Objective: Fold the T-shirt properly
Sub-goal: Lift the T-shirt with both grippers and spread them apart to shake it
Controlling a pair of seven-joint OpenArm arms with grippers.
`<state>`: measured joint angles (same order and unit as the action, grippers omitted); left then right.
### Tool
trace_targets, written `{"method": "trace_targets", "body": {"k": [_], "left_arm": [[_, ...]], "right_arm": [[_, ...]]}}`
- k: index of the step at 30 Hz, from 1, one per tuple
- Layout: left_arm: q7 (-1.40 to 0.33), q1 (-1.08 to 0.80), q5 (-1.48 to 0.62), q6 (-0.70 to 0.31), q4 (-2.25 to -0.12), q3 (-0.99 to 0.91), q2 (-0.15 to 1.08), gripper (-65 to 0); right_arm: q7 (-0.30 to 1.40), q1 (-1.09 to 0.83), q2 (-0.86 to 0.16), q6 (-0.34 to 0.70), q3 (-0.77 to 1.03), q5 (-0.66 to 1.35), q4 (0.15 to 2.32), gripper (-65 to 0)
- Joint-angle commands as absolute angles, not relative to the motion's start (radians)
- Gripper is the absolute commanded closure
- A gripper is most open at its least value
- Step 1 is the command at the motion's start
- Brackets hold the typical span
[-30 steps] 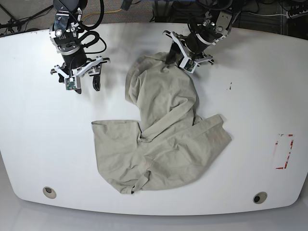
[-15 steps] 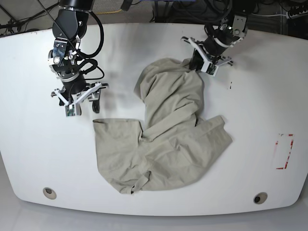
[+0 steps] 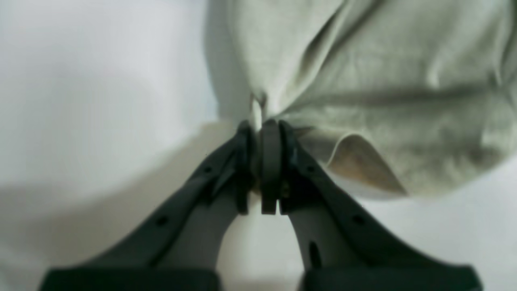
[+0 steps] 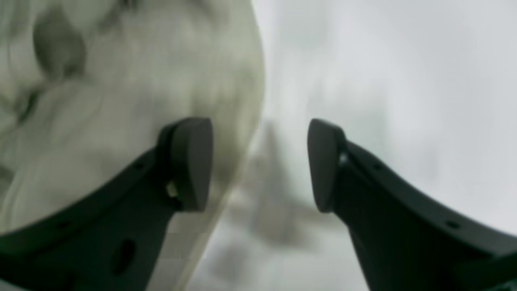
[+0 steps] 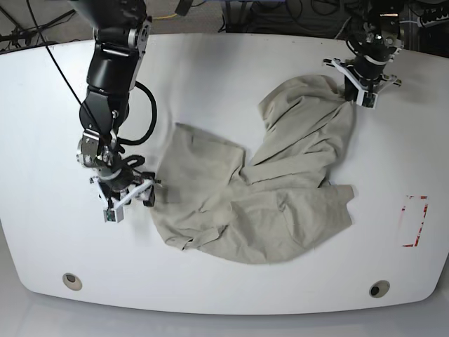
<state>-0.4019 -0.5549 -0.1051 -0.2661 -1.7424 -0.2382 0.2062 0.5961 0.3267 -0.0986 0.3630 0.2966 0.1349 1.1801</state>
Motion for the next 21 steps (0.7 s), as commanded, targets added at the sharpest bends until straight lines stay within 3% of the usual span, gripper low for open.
{"method": "trace_targets", "body": {"k": [1, 11, 21], "left_arm": [[-0.395, -0.567, -0.107, -0.311, -1.755, -0.285, 0.206, 0.0], [-0.395, -0.564, -0.104, -0.363, -1.747, -0.375, 0.206, 0.0], [-0.395, -0.564, -0.101, -0.363, -1.747, -0.377, 0.206, 0.0]], "right_arm": [[0.575, 0.403, -0.107, 0.375, 0.297, 0.163, 1.122, -36.0], [0.579, 0.479, -0.148, 0.400, 0.294, 0.378, 0.931, -36.0], [0.604, 0.414, -0.076, 0.400, 0.292, 0.404, 0.931, -35.8]]}}
